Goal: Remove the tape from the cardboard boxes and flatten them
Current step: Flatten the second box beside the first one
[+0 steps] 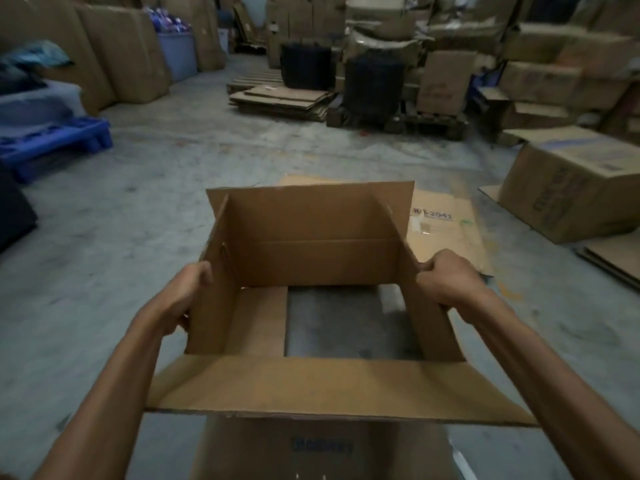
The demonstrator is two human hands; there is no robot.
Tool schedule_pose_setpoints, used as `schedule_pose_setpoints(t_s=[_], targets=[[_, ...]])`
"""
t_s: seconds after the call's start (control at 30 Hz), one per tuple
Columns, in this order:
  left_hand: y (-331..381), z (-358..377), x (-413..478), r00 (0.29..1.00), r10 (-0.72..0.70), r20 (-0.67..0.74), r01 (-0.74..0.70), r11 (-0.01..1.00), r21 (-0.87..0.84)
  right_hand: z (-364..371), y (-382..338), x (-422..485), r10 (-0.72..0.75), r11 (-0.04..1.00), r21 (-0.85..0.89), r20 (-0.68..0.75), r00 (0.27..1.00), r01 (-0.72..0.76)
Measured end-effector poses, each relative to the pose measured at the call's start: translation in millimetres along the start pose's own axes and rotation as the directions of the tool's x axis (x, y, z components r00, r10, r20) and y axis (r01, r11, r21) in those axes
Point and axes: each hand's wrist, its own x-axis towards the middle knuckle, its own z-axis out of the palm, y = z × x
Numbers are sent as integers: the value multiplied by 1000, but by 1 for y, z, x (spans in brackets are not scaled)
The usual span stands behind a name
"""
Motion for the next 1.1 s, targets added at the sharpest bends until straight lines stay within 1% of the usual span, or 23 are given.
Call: schedule_pose_setpoints(t_s=[0.07, 0.13, 0.17, 0.2, 0.23, 0.3, 0.33, 0.4, 0.53, 0.6, 0.7, 0.77, 0.8, 0.87, 0.9, 0.93, 0.97, 1.0, 1.03, 1.1], targets=[[14, -8, -14, 999, 29, -38, -33, 995, -95, -27, -5, -7, -43, 999, 7, -39, 998, 44], [27, -24, -21, 993, 50, -106, -70, 978, -197, -55, -6, -11, -70, 995, 68, -75, 995, 75], [36, -31, -23, 990, 74, -123, -101, 969, -226, -67, -4, -9, -74, 991, 108, -97, 993, 85], [43, -36, -25, 987, 103, -121, -128, 968, -216, -74, -2, -6, -67, 986, 146, -120, 991, 84], [49, -39, -25, 986, 132, -106, -150, 970, -191, -78, 0, -1, -57, 979, 183, -151, 987, 85], [63, -39, -26, 983, 169, -67, -173, 983, -54, -77, 3, 7, -32, 967, 242, -205, 978, 82], [67, -38, -26, 982, 182, -44, -182, 983, 17, -72, 3, 11, -20, 959, 270, -215, 976, 79], [78, -38, -24, 972, 231, -34, -226, 968, 105, -68, 3, 18, -14, 945, 314, -241, 970, 92], [96, -41, -28, 948, 317, -12, -310, 932, 187, -69, -8, 26, -31, 942, 313, -278, 960, 121], [107, -41, -37, 928, 372, 6, -363, 902, 233, -73, -18, 29, -2, 925, 364, -290, 957, 112], [124, -45, -46, 916, 401, -25, -385, 893, 233, -85, -30, 29, 2, 905, 406, -301, 954, 126], [132, -50, -45, 908, 399, -125, -378, 912, 159, -96, -33, 21, -66, 936, 313, -294, 954, 161], [137, -54, -42, 900, 378, -216, -365, 926, 97, -102, -35, 16, -126, 955, 227, -277, 953, 192], [146, -61, -37, 880, 263, -395, -325, 941, -98, -116, -41, 2, -284, 953, 41, -220, 933, 300], [150, -64, -35, 876, 210, -434, -329, 919, -219, -123, -45, -6, -361, 932, -29, -179, 915, 362], [155, -66, -34, 879, 164, -449, -340, 874, -346, -130, -48, -12, -430, 903, -74, -143, 891, 424], [160, -69, -34, 885, 120, -449, -351, 806, -476, -139, -50, -18, -501, 865, -109, -121, 857, 490], [164, -72, -34, 891, 85, -446, -365, 717, -594, -149, -53, -23, -564, 824, -144, -109, 819, 548], [168, -74, -31, 894, 59, -444, -381, 620, -686, -158, -53, -26, -612, 786, -181, -102, 784, 591], [180, -78, -29, 894, 43, -445, -416, 449, -791, -173, -54, -34, -683, 715, -287, -94, 724, 637]])
